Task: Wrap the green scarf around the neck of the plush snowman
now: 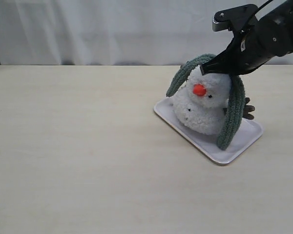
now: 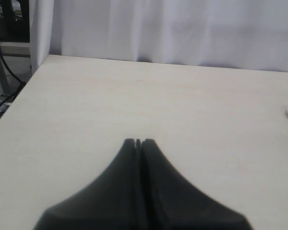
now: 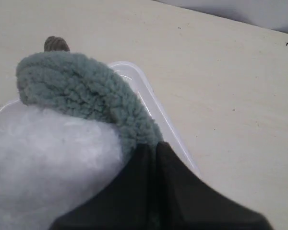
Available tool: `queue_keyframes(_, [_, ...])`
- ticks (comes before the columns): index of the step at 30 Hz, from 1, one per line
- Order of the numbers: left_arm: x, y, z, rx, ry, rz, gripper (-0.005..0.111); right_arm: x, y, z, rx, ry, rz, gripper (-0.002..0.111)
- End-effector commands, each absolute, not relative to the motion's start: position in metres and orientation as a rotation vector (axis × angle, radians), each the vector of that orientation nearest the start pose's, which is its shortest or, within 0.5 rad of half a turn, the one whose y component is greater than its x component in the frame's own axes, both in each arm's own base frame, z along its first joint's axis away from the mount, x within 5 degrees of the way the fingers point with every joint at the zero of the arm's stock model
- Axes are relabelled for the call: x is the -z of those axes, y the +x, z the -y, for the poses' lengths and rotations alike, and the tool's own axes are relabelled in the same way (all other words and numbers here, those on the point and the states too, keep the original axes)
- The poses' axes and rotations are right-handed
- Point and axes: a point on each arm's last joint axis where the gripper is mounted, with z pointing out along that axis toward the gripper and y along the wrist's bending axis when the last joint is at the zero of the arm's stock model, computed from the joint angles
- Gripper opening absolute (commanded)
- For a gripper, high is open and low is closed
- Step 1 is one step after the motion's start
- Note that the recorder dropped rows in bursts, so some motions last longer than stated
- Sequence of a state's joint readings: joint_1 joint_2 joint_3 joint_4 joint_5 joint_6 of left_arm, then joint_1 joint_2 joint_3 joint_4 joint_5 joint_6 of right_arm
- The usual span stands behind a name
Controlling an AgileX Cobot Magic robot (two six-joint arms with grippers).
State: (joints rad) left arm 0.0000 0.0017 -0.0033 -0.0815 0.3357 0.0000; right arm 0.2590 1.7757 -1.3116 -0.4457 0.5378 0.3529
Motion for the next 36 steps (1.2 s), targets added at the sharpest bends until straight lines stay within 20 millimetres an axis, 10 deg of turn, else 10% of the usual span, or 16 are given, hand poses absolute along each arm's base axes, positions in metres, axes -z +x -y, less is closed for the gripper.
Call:
queue_keyframes(1, [-0.184, 0.054, 0.002, 0.079, -0.050, -1.806, 0.000, -0.253, 0.387, -0.079, 0.193, -0.279, -2.391, 0.004])
queue_keyframes(16, [-0.184, 0.054, 0.002, 0.079, -0.050, -1.806, 0.000, -0.279, 0.377, -0.075, 0.195, -0.261, -2.344, 0.022])
queue_keyframes(36, [-0.184, 0.054, 0.002, 0.079, -0.050, -1.806, 0.000, -0.234, 0.368, -0.068, 0.311, -0.281, -2.557, 0.021])
